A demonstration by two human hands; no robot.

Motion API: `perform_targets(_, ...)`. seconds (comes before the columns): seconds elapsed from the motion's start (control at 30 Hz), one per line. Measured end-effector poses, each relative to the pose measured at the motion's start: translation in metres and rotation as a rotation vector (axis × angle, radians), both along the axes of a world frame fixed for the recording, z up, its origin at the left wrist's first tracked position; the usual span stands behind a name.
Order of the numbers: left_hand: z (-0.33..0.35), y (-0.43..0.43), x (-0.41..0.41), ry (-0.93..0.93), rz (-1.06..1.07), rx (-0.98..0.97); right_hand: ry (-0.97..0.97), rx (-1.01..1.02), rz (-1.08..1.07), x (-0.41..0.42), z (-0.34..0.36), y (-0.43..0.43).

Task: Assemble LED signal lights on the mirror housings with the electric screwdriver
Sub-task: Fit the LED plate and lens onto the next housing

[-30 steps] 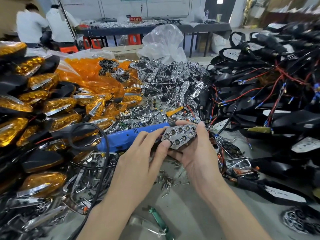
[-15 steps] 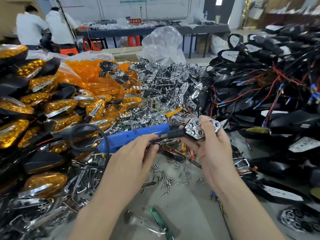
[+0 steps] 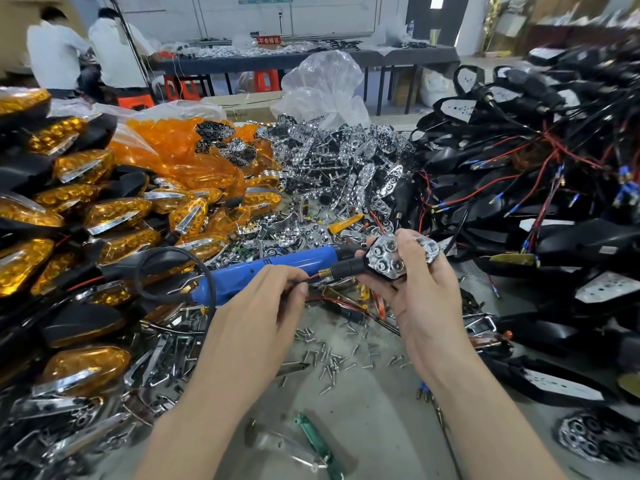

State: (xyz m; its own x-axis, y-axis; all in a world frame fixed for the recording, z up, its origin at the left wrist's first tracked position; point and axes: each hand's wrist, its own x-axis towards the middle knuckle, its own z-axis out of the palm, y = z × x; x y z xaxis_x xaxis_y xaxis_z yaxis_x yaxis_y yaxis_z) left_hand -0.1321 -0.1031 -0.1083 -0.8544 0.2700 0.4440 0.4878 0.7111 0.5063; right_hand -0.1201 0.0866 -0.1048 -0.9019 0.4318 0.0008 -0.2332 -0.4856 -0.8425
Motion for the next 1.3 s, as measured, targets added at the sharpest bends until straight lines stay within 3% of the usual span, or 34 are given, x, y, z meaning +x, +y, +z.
perform_targets(1.07, 0.0012, 0.0034, 0.0017, -0.016, -0.067, 0.031, 0.080, 0.208, -0.013, 0.0089, 0.0042, -0.0084)
perform_targets(1.3, 0.0009, 0.0026, 0.0017, -0.028, -0.071, 0.043, 0.065, 0.133, -0.008, 0.0070, 0.0019, -0.0073)
